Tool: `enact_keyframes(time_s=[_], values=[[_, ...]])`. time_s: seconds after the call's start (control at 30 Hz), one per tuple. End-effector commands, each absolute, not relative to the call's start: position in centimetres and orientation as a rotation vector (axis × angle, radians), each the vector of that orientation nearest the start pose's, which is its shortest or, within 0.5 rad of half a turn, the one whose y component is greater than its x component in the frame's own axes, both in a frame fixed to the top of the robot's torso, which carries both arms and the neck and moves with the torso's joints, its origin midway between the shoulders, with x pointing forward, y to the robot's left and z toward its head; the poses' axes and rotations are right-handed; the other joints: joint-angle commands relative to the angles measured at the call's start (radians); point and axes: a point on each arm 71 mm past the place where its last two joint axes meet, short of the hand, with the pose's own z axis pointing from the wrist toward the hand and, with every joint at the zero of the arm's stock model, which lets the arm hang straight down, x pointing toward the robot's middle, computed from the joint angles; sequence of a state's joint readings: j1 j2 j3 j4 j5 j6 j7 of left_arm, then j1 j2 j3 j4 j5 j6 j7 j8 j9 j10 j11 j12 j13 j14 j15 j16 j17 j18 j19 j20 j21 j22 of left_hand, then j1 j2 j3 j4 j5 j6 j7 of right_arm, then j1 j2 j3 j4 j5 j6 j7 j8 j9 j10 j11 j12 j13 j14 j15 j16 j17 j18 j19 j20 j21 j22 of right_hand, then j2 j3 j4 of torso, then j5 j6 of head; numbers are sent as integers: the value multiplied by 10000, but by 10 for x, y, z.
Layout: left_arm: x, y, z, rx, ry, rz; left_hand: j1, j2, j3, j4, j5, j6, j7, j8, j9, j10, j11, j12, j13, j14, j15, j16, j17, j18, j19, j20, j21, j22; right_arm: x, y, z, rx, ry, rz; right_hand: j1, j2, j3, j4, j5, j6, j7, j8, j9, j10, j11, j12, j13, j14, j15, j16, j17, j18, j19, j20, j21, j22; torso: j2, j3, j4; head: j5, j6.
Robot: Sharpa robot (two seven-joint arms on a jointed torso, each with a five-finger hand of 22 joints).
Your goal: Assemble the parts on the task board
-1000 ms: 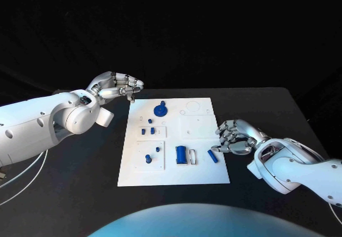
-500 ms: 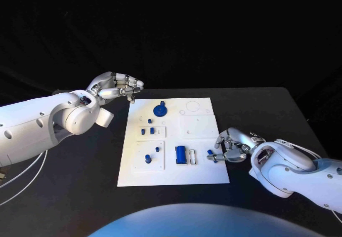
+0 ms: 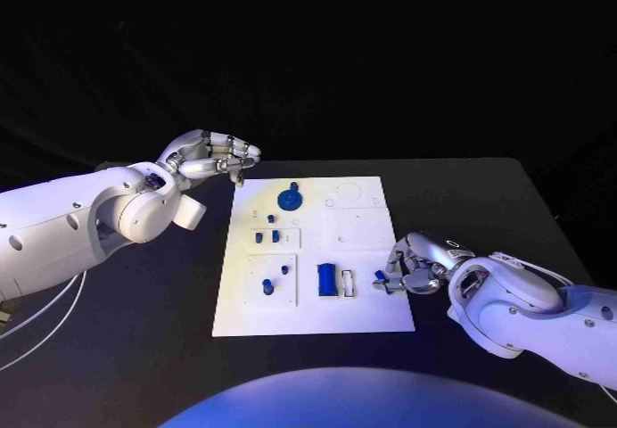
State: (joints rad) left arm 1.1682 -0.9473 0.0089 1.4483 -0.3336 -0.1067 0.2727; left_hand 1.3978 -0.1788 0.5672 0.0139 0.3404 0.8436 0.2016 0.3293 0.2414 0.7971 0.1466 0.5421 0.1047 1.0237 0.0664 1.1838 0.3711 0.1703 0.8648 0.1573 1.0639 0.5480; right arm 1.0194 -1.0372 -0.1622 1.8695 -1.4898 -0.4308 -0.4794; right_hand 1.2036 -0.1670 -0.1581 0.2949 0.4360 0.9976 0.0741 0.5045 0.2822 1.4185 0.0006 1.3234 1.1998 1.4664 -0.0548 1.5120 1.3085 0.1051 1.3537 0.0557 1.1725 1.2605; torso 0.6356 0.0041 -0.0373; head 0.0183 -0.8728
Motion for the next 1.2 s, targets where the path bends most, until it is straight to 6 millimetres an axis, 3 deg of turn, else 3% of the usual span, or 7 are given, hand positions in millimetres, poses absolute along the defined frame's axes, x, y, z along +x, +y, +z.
enact_keyframes(time_s=[0.03, 0.7, 0.83, 0.9, 0.93, 1.03, 1.2], values=[[493, 268, -183, -8188, 16439, -14165, 44, 57, 31, 8, 36, -68, 21, 69, -16, -73, 10, 55, -9, -57, -17, 57, -16, 154, -59, -16, 14, 10, 361, -214, -272, 331, 19620, 4278, 100, 158, 76, -13, 42, 263, -91, -90, 131, 390, -96, 484, 851, 937, -117, 383, 2220, -274, 344, -86, 739, 675, 5, 5, 3, 9, 2], [492, 268, -183, -8166, 16450, -14155, 39, 60, 54, -3, 35, -70, 22, 73, -19, -71, 11, 60, -15, -54, -16, 57, -21, 154, -70, -16, 38, 25, 362, -209, -282, -651, 19994, 3532, 152, 123, 76, -11, 46, 292, -96, -135, 149, 442, -102, 554, 981, 973, -122, 454, 2358, -302, 401, -96, 867, 786, -4, -7, 1, 44, 2], [492, 268, -183, -8160, 16454, -14160, 39, 60, 54, -3, 35, -70, 22, 73, -19, -71, 11, 60, -15, -54, -16, 57, -21, 154, -70, -16, 38, 25, 362, -205, -283, -728, 20010, 3548, 245, 247, 156, -13, 54, 355, -111, -191, 177, 495, -114, 626, 1126, 999, -129, 503, 2454, -318, 426, -105, 952, 873, 5, 0, 6, 48, 2], [492, 268, -183, -8159, 16455, -14160, 39, 60, 54, -3, 35, -70, 22, 73, -19, -71, 11, 60, -15, -54, -16, 57, -21, 154, -70, -16, 38, 25, 363, -204, -284, -775, 20012, 3521, 345, -100, 8, -14, 32, 430, -121, -241, 217, 539, -121, 678, 1248, 1010, -136, 525, 2498, -330, 445, -112, 1023, 951, 1, -1, 3, 56, 2], [492, 268, -183, -8159, 16455, -14159, 39, 60, 54, -3, 35, -70, 22, 73, -19, -71, 11, 60, -15, -54, -16, 57, -21, 154, -70, -16, 38, 25, 363, -204, -285, -790, 20016, 3504, 354, -137, -11, -14, 31, 440, -122, -244, 223, 551, -123, 695, 1277, 1013, -136, 530, 2508, -333, 450, -113, 1036, 963, 1, -2, 4, 56, 2], [492, 268, -183, -8160, 16453, -14154, 39, 60, 54, -3, 35, -70, 22, 73, -19, -71, 11, 60, -15, -54, -16, 57, -21, 154, -70, -16, 38, 25, 363, -203, -286, -842, 20036, 3450, 702, 167, 181, -9, 56, 536, -152, -347, 260, 624, -151, 785, 1469, 1023, -159, 550, 2548, -352, 488, -129, 1142, 1076, -4, -7, -1, 65, 2], [492, 268, -183, -8160, 16455, -14150, 39, 60, 54, -3, 35, -70, 22, 73, -19, -71, 11, 60, -15, -54, -16, 57, -21, 154, -70, -16, 38, 25, 363, -202, -288, -1022, 20102, 3323, 919, 387, 330, -17, 53, 589, -169, -456, 267, 653, -167, 808, 1553, 1035, -171, 572, 2592, -365, 514, -140, 1207, 1149, -4, -6, -4, 80, 2]])
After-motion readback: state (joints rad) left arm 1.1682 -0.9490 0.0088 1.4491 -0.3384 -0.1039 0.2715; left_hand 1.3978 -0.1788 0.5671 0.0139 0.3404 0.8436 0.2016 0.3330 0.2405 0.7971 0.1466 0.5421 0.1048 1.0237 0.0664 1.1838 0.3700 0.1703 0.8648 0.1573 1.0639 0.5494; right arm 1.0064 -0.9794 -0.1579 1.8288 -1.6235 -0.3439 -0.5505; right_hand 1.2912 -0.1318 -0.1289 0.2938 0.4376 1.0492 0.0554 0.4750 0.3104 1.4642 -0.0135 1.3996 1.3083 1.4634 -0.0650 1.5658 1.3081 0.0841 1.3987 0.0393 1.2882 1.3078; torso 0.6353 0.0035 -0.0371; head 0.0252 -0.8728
